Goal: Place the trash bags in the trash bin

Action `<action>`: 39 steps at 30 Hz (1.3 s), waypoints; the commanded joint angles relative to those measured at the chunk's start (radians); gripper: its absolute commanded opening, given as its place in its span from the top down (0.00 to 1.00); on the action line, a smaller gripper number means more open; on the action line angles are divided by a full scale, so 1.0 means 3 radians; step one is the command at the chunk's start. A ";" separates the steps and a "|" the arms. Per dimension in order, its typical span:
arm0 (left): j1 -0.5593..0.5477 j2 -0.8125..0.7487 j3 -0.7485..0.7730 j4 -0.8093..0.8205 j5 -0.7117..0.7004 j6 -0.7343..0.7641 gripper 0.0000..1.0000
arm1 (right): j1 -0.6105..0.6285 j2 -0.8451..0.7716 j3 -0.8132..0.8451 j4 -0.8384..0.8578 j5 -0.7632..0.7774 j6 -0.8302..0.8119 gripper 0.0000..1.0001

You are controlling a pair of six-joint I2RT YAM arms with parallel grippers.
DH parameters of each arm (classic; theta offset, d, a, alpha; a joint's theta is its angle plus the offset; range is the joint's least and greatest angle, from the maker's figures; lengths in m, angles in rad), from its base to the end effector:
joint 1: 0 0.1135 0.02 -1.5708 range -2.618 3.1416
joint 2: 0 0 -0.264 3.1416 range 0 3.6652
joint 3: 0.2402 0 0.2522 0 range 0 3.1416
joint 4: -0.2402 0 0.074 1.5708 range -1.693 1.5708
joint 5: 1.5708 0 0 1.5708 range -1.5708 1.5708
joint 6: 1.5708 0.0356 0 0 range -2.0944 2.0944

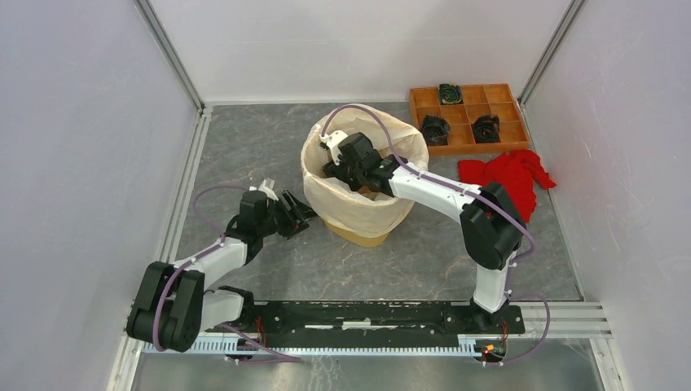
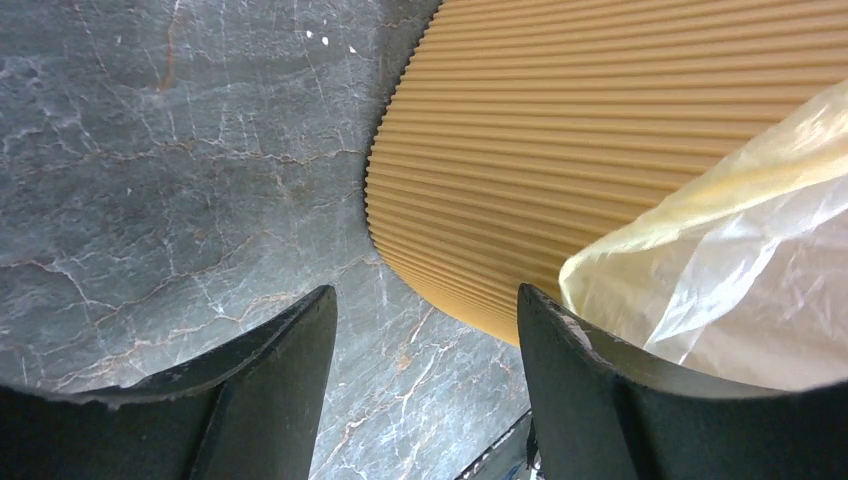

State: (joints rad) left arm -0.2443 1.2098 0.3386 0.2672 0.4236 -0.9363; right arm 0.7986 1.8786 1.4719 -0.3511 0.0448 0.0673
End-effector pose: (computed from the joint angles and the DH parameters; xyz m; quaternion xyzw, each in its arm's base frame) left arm 0.2080 -0.0669 0.1512 -0.2016 0.8475 -0.4076 0.2739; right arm 0.3000 0.3057 0.2480 -0.3201 0.8607 0.1472 0.3675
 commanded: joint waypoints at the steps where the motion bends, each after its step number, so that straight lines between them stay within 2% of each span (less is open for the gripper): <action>1: -0.0019 -0.0223 -0.0007 -0.0140 -0.0192 0.0104 0.28 | 0.0012 0.0074 -0.0080 0.0313 -0.0074 0.0146 0.38; 4: -0.0019 -0.0371 -0.0004 -0.0295 -0.0341 0.0153 0.28 | 0.0044 0.0013 0.0028 0.0146 -0.0039 0.0104 0.37; 9: -0.0019 -0.0657 -0.0035 -0.0588 -0.0527 0.0215 0.27 | 0.0085 -0.0155 0.0509 -0.0467 0.0204 -0.0008 0.29; 12: -0.0019 -0.0803 -0.0083 -0.0697 -0.0559 0.0217 0.25 | 0.0083 -0.0280 0.0586 -0.0608 0.0331 -0.0111 0.24; 17: -0.0019 -0.0995 -0.0141 -0.0849 -0.0593 0.0222 0.24 | 0.0080 -0.0408 0.0718 -0.0804 0.0437 -0.0196 0.22; 25: -0.0019 -0.1285 -0.0139 -0.1155 -0.0774 0.0277 0.23 | 0.0080 -0.0844 0.0830 -0.0929 0.0308 -0.0329 0.22; 30: -0.0019 -0.1427 -0.0026 -0.1306 -0.0820 0.0289 0.19 | 0.0082 -0.1337 0.0752 -0.0881 0.0349 -0.0377 0.17; 32: -0.0019 -0.1499 0.0085 -0.1487 -0.0915 0.0332 0.17 | 0.0079 -0.1591 0.0628 -0.0784 0.0553 -0.0374 0.11; 34: -0.0019 -0.1605 0.0283 -0.1696 -0.1029 0.0420 0.12 | 0.0055 -0.1842 0.0421 -0.0661 0.1044 -0.0340 0.05; 36: -0.0019 -0.1738 0.0472 -0.1938 -0.1174 0.0522 0.09 | -0.0140 -0.2103 0.0135 -0.0480 0.1467 -0.0255 0.04; 39: -0.0019 -0.1909 0.0783 -0.2191 -0.1521 0.0693 0.07 | -0.1053 -0.2531 -0.0464 -0.0214 0.1407 0.0011 0.02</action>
State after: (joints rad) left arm -0.2447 0.7021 0.4408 -0.2924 0.1101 -0.8425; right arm 0.7376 1.2331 1.5063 -0.5217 0.3210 -0.0174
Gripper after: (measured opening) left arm 0.922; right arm 0.974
